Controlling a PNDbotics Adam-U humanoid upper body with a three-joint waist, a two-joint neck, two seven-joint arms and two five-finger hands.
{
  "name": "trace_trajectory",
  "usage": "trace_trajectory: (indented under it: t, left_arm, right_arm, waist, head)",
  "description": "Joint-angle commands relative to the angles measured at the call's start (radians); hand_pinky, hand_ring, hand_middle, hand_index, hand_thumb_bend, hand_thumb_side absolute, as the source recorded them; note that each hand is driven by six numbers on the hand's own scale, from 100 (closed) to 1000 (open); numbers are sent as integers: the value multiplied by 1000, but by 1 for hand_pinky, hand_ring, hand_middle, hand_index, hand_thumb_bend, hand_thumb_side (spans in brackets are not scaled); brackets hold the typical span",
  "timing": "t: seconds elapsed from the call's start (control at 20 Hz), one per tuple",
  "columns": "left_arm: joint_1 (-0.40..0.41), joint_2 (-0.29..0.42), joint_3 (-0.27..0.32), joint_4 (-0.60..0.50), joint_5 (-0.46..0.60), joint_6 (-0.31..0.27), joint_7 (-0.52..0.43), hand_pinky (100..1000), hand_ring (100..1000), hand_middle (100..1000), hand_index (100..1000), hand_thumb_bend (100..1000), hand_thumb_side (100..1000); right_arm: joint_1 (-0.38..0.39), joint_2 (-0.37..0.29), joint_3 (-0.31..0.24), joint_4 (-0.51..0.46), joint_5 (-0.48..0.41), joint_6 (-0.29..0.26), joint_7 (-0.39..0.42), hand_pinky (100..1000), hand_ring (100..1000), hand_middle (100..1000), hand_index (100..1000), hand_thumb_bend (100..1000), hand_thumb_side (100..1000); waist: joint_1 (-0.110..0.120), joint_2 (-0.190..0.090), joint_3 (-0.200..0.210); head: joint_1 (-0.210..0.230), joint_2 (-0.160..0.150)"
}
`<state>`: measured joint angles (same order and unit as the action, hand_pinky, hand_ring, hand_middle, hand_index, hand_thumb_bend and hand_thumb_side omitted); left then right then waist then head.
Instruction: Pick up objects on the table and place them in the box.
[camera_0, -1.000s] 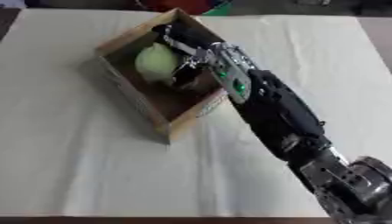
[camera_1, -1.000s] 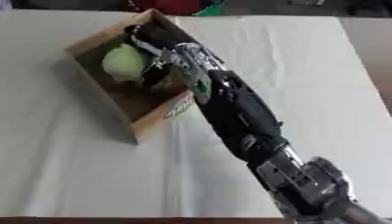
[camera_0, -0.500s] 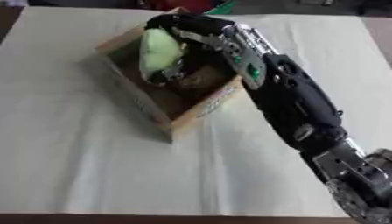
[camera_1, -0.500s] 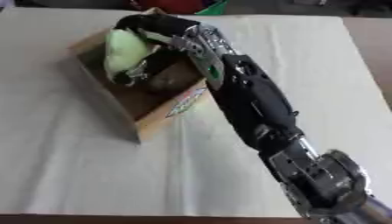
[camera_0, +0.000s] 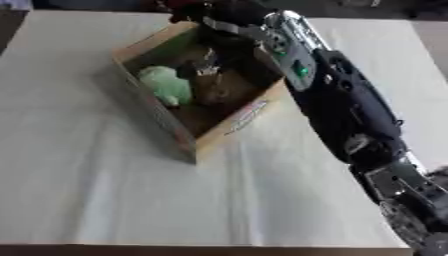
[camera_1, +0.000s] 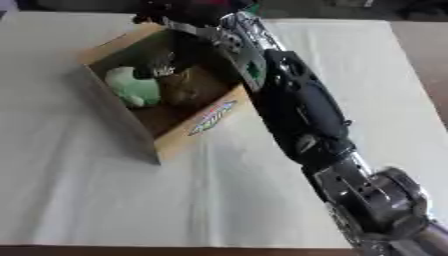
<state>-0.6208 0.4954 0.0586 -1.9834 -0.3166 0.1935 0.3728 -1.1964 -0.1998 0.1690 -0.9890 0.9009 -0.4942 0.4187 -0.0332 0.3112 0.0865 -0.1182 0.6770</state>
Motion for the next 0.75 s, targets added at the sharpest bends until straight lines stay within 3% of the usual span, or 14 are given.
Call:
trace_trajectory:
  t: [0.05,0.15,0.2,0.25,0.3,0.35,0.6,0.75]
  left_arm:
    - [-2,24,12,-17,4,-4,13,676,750,762,852,647,914]
    - [6,31,13,-17,8,-12,25,672,748,763,855,636,914]
    - [12,35,14,-17,11,-18,33,670,746,763,858,619,914]
    - [19,39,16,-17,15,-24,43,669,745,763,859,601,916]
    - [25,43,17,-17,20,-31,53,669,745,763,859,601,916]
    - [33,45,19,-17,27,-37,63,663,737,762,864,541,917]
    - [81,46,32,-17,88,-79,129,643,706,756,874,263,914]
    - [112,47,35,-17,129,-102,170,635,697,754,876,219,910]
  right_arm:
    - [-29,-50,-25,-72,-43,19,-27,956,1000,1000,1000,596,992]
    - [-30,-77,-49,-114,-70,35,-52,939,1000,1000,1000,477,984]
    - [-29,-94,-67,-136,-84,44,-65,917,1000,980,1000,317,968]
    - [-27,-113,-87,-159,-98,55,-79,911,1000,968,999,262,968]
    - [-23,-130,-104,-181,-112,67,-93,911,1000,968,999,262,968]
    - [-16,-145,-117,-204,-126,79,-107,890,1000,927,966,100,964]
    - [52,-241,-193,-318,-196,122,-177,865,1000,875,911,100,945]
    - [113,-287,-222,-385,-237,151,-218,848,1000,850,890,100,928]
  waist:
    - [7,-29,-4]
    - [10,-31,-8]
    - [11,-32,-11]
    - [12,-32,-15]
    - [12,-33,-17]
    - [13,-33,-22]
    - [19,-37,-47]
    - [25,-37,-60]
  head:
    - [11,9]
    - [19,15]
    - [25,18]
    - [32,19]
    - [35,20]
    - [43,22]
    - [65,26]
    - [74,25]
